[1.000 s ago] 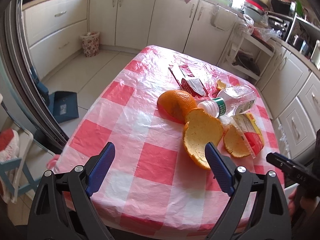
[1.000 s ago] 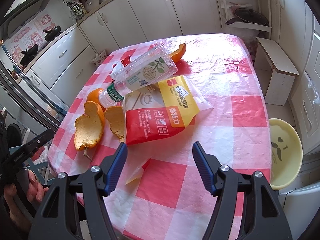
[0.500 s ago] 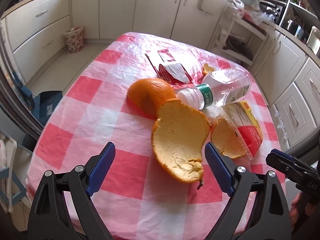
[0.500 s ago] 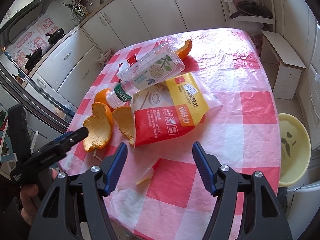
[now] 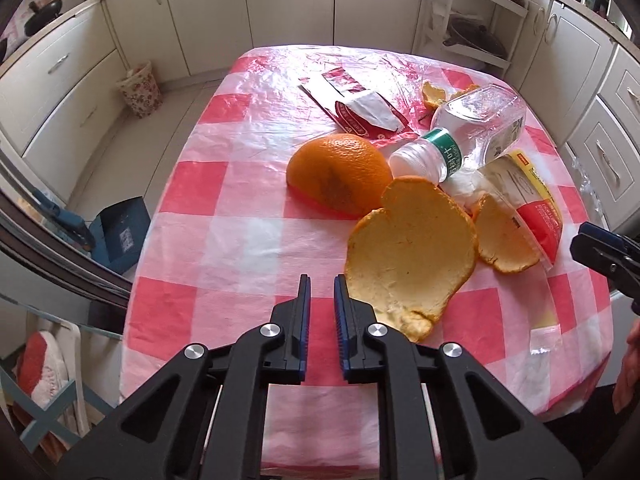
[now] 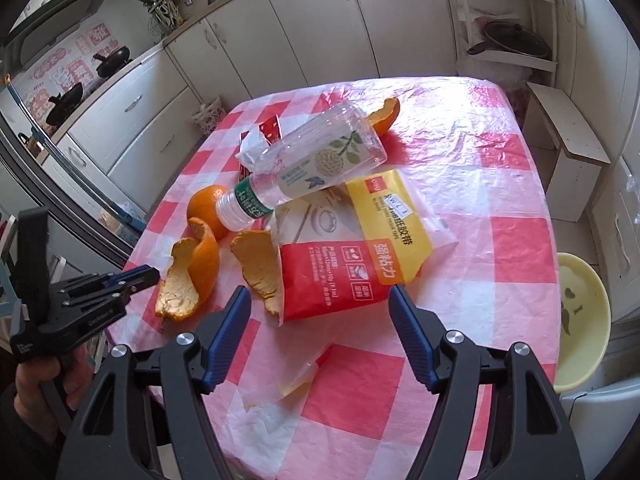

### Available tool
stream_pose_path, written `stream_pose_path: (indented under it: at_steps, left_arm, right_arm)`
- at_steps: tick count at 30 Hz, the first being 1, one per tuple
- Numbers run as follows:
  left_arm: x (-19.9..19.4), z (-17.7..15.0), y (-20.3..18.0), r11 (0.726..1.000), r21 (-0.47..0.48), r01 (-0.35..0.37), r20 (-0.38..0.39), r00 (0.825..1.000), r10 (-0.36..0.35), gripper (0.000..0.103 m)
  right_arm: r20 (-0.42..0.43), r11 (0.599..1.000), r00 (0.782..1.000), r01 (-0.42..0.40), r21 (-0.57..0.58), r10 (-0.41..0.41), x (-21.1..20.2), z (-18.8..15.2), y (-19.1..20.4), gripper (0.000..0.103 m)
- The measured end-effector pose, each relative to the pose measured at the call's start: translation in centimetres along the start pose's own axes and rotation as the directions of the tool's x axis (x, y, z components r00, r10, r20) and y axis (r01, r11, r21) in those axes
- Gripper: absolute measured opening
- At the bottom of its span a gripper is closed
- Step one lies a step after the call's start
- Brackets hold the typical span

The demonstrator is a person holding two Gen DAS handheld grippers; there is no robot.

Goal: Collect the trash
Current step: 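Grasp the red-yellow snack bag with the right gripper while the left gripper grasps an orange peel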

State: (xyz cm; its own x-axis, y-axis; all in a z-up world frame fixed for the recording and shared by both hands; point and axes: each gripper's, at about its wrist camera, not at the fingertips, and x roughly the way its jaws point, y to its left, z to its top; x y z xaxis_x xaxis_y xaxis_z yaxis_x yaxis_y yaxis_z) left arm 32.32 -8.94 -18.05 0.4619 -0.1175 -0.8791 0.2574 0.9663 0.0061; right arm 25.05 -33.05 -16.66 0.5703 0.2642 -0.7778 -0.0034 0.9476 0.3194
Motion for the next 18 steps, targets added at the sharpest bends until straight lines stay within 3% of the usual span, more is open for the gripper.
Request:
stream_pose_path:
  at_steps: [1,4,5,11,14,18]
  left_arm:
    - [-0.1,0.0,0.2,1.000,0.003,0.010,0.003,1.000,-0.010,0.015]
    - [-0.1,0.4,0.4,1.000,0.001,0.021,0.021,1.000,-0.021,0.046]
    - [-0.2,0.3,0.4,1.000,-0.001,0.015,0.030,0.999,-0.015,0.051]
    - [1.2,1.0,-0.3,0.994,-0.036,0.103,0.018,0.995,-0.103,0.055]
    - [1.4,1.0,-0.4,0.989,-0.053,0.139,0.000,0.990,-0.139,0.055]
    - [-0.6,1.0,0.7,0.971,-0.109,0.215,0.080,0.975,-0.207,0.065]
  right_arm:
    - [-0.001,1.000,1.000,0.006,0.004,-0.006,0.1,0.1,-0.1,0.069]
    - [-0.004,0.998,0.999,0.032,0.050,-0.032,0.4,0.3,-1.1,0.069]
    - [-0.010,0.996,0.999,0.033,0.082,-0.032,0.5,0.2,-1.8,0.069]
    - [-0.054,0.949,0.991,-0.097,0.299,0.119,2.0,-0.5,-5.2,0.069]
    - [-0.047,0.944,0.990,-0.110,0.312,0.131,2.1,-0.3,-5.1,0.069]
    - [-0.023,0.928,0.987,-0.141,0.344,0.159,2.2,-0.2,-5.2,0.069]
